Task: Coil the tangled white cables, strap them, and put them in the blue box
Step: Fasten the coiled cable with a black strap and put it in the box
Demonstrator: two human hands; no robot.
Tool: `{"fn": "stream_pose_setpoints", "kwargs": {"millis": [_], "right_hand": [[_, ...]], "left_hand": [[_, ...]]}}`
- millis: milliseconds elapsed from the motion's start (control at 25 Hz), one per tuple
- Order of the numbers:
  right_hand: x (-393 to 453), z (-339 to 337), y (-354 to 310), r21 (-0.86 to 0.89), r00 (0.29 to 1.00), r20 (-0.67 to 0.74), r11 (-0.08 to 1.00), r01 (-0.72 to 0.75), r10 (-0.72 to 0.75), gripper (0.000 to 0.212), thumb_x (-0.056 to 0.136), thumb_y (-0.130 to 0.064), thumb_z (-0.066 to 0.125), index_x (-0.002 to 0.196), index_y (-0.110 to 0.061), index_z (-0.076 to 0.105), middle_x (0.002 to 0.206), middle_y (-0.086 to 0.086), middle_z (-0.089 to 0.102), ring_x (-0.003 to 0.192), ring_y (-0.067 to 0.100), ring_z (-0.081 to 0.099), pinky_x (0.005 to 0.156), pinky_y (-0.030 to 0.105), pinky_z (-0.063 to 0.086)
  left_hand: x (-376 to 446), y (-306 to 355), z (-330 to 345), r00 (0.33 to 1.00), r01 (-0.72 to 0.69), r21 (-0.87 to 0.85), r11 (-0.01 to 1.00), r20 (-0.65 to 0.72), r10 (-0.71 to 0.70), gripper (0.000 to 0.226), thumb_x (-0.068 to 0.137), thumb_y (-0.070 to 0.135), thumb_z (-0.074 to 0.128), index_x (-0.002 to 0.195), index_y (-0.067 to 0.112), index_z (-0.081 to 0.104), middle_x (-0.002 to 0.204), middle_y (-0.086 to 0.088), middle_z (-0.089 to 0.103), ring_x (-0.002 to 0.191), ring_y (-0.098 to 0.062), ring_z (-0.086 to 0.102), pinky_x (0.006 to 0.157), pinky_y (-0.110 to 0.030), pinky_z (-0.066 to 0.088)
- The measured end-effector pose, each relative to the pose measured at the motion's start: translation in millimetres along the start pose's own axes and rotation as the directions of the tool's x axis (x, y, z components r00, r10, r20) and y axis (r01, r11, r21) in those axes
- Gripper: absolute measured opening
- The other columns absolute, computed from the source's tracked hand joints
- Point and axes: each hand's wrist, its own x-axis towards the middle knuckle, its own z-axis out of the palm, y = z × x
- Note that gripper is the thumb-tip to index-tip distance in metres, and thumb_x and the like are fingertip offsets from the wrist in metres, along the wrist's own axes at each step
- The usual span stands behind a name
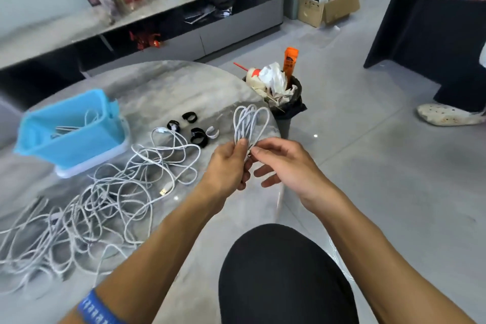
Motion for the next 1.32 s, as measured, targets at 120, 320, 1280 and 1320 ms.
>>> {"fn": "stream_pose_setpoints", "kwargs": {"millis": [120, 320, 1280, 1320], "right_hand": [[16.0, 33.1, -6.6, -0.048, 0.996, 0.087, 0.999, -0.001, 0.006, 0.014, 0.096, -0.029, 0.062, 0.098, -0.018, 0.071, 0.093, 0.002, 0.075, 0.083, 0.023, 0.071, 0.072, 0.039, 0.058], [52.1, 90.0, -28.2, -0.145, 0.987, 0.158, 0.989, -0.001, 0.024, 0.017, 0.094, -0.028, 0.064, 0.095, -0.012, 0.071, 0.09, 0.007, 0.075, 0.075, 0.018, 0.069, 0.065, 0.034, 0.055], [167.3, 128.2, 6.3, -0.881, 0.999, 0.029, 0.47, 0.044, -0.038, 0.032, 0.085, -0.006, 0.055, 0.1, -0.028, 0.071, 0.107, 0.002, 0.07, 0.094, 0.023, 0.065, 0.078, 0.029, 0.052], [167.8, 128.7, 7.7, -0.901, 0.998, 0.062, 0.428, 0.068, -0.029, 0.031, 0.086, -0.007, 0.055, 0.103, -0.027, 0.071, 0.109, 0.002, 0.07, 0.096, 0.023, 0.065, 0.078, 0.029, 0.051]], "left_hand": [[-5.4, -6.0, -37.1, 0.998, 0.007, -0.015, 1.0, -0.066, -0.008, 0.034, 0.106, 0.031, 0.038, 0.083, 0.009, 0.05, 0.065, -0.002, 0.046, 0.048, -0.011, 0.043, 0.043, -0.024, 0.034], [2.9, -19.0, -91.9, 0.984, 0.025, -0.132, 0.991, -0.169, -0.048, 0.033, 0.106, 0.031, 0.038, 0.093, 0.005, 0.053, 0.065, -0.002, 0.047, 0.048, -0.012, 0.042, 0.042, -0.024, 0.033], [-49.9, -31.8, -185.4, 0.95, 0.04, -0.373, 0.927, -0.273, -0.15, 0.033, 0.105, 0.033, 0.04, 0.08, 0.012, 0.044, 0.062, -0.001, 0.048, 0.049, -0.013, 0.041, 0.044, -0.025, 0.034], [-49.6, -30.3, -185.9, 0.951, 0.031, -0.378, 0.925, -0.274, -0.144, 0.033, 0.105, 0.033, 0.04, 0.079, 0.012, 0.044, 0.062, 0.0, 0.048, 0.049, -0.013, 0.041, 0.044, -0.025, 0.033]]}}
